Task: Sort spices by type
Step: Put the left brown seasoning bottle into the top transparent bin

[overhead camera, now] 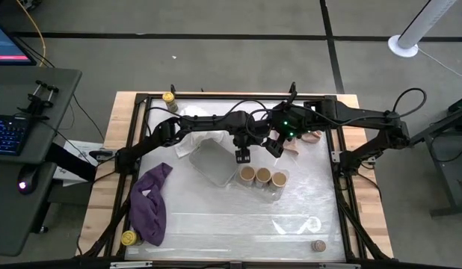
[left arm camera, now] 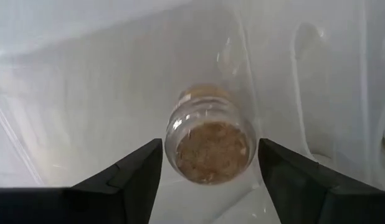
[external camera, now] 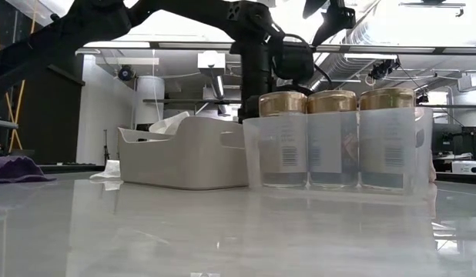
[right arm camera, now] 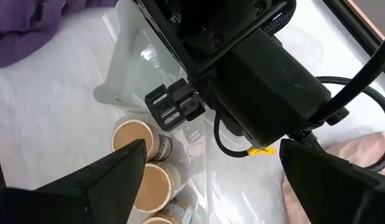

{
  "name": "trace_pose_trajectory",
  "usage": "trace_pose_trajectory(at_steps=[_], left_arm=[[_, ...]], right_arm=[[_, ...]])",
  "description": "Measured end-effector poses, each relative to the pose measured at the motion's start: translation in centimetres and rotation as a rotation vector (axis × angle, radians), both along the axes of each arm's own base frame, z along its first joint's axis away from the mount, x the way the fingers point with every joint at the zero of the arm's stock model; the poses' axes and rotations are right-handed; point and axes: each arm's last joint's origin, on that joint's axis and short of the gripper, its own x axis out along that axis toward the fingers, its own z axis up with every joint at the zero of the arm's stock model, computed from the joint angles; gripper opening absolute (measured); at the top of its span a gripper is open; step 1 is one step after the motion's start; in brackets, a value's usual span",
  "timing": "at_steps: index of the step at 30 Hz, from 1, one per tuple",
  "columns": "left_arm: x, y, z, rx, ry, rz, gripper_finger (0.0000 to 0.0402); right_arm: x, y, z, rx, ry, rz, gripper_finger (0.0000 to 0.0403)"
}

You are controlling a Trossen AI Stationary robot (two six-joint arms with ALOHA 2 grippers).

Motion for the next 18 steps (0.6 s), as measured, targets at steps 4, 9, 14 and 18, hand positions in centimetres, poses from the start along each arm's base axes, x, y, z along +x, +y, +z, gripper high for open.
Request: trace_pose_trajectory(at_steps=[4, 9, 14, 18], left_arm=[[-0.1, 0.0, 0.2, -0.002, 0.006, 0.002, 0.0264], [-0.4, 1.0, 2.6, -0.046, -0.019, 0.030, 0.0268], [-1.7, 2.6, 5.2, -0.127, -0.068, 0.074, 0.0268], [-2.1, 3.6, 7.1, -0.117, -0.150, 0.123, 0.0267]], right_arm=[[0.0, 0.0, 0.0, -0.001, -0.002, 0.001, 0.0362], [0.1, 0.0, 0.0, -0.003, -0.008, 0.000, 0.0362], [0.1, 0.0, 0.0, -0.001, -0.010, 0.001, 0.0362], [0.2, 0.0, 0.1, -0.001, -0.015, 0.001, 0.0362]])
